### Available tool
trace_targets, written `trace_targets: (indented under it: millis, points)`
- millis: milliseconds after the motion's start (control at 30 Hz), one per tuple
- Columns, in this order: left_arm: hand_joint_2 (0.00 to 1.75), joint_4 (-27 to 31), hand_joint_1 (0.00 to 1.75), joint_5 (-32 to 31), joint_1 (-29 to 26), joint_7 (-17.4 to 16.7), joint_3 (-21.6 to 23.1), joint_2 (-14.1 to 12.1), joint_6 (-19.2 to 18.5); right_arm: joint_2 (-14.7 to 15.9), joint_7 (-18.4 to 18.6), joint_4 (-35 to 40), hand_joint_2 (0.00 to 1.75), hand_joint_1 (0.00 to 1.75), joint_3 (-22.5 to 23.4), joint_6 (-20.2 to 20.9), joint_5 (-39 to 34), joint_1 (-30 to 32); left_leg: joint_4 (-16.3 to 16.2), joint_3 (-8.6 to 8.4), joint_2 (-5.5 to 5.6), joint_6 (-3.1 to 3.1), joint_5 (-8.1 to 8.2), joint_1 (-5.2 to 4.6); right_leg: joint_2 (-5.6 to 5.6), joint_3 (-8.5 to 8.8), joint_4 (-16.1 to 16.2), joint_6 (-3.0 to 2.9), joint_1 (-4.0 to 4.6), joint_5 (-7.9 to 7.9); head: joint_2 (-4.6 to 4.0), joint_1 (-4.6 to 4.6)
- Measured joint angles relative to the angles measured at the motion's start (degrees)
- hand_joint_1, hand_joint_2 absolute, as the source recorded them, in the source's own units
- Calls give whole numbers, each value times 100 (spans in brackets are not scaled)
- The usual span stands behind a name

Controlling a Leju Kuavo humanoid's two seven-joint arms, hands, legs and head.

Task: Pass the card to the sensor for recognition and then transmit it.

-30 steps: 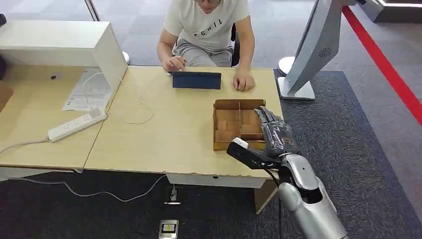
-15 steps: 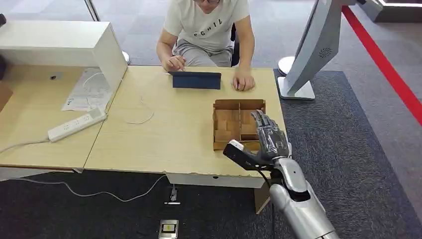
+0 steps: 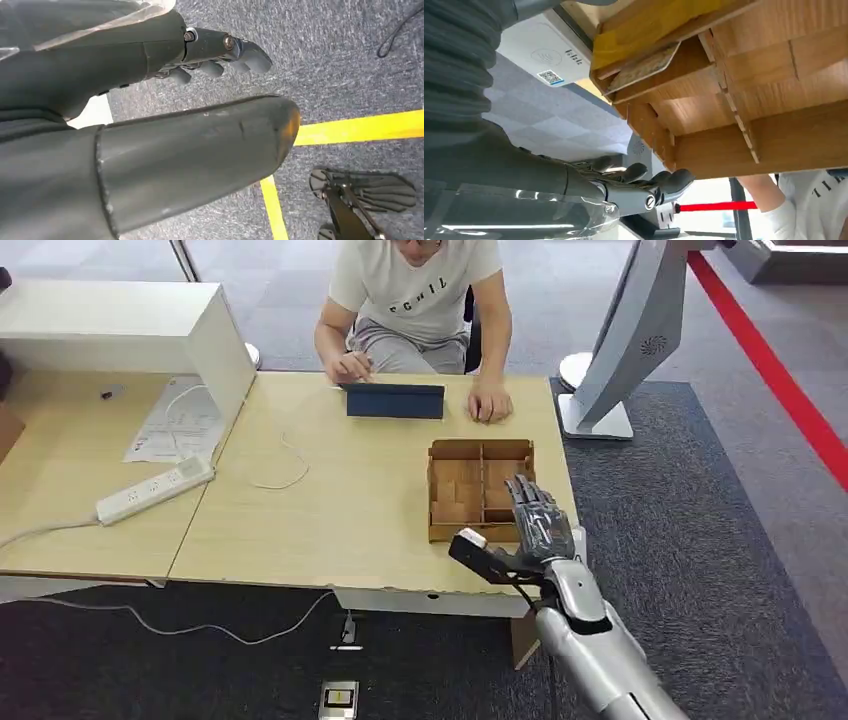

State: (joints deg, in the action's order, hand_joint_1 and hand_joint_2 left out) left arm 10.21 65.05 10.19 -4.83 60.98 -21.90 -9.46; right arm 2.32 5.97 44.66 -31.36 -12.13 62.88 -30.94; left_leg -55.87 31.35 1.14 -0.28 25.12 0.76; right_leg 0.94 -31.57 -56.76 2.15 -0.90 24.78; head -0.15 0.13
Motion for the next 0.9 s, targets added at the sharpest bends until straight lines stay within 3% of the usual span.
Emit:
trace_targets:
  millis: [400, 900]
  points:
    - [0, 9, 0, -74, 11, -48, 103, -155, -57, 157, -199, -553, 175, 0, -68, -319, 37, -164, 0, -1, -1, 0, 0, -1, 0, 0, 0, 0, -1, 0, 0, 0]
    - [0, 61, 0, -57, 21, -55, 107, -205, 39, 63, -439, -866, 175, 0, -142, -387, -59, -179, 0, -1, -1, 0, 0, 0, 0, 0, 0, 0, 0, 0, 0, 0]
